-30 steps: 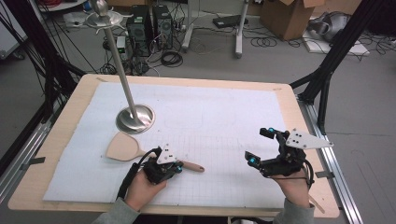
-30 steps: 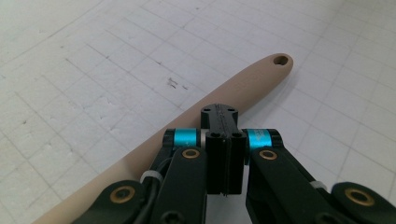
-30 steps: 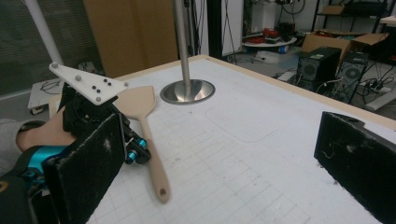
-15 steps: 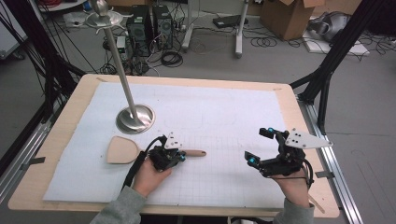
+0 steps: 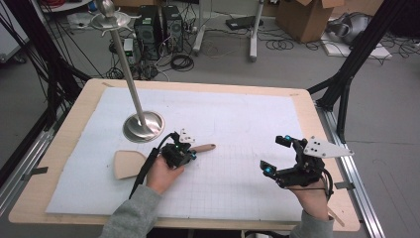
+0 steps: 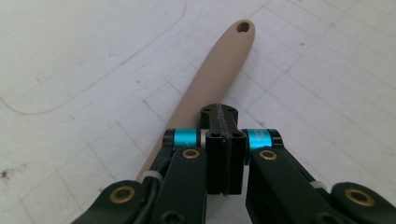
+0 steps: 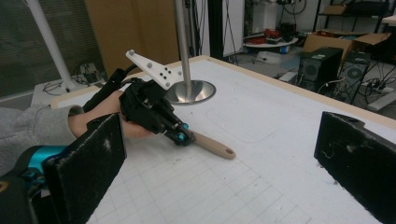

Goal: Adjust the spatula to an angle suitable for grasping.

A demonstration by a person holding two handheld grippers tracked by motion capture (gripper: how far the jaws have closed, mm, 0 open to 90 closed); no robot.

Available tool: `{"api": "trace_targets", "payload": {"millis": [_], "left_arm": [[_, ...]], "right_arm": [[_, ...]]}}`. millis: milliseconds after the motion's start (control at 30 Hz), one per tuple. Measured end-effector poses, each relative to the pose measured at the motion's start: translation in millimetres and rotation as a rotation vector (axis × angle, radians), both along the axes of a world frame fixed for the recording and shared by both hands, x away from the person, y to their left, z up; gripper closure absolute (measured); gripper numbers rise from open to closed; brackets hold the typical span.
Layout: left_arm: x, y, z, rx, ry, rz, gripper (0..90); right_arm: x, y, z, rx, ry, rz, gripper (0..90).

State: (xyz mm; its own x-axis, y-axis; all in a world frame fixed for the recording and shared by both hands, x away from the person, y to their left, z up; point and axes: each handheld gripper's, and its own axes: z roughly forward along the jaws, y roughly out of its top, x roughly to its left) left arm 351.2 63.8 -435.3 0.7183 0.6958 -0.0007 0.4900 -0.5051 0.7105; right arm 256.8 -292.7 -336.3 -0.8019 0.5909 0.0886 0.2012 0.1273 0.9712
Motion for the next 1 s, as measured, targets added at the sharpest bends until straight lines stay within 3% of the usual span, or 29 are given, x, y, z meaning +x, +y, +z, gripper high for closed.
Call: {"api": "trace_targets", "payload": {"millis": [200, 433, 733, 1000], "left_arm": [[-1.5, 0.5, 1.2, 0.003, 0.004, -0.011, 89.6], [-12.2, 11.2, 17.6, -0.057, -0.044, -0.027, 89.6], [-9.0, 57.7, 31.1, -0.070, -0.056, 0.058, 89.5], [-0.2, 82.9, 26.6, -0.049, -0.028, 0.112, 89.6]], "right_arm": [[-0.3, -0.3, 0.1, 0.004, -0.005, 0.003, 1.2], [0.4, -1.7, -0.6, 0.002, -0.005, -0.004, 1.2], [1.1, 2.7, -1.4, -0.012, 0.001, -0.001, 1.3], [2.7, 5.3, -2.6, -0.023, 0.008, 0.005, 1.2]]}}
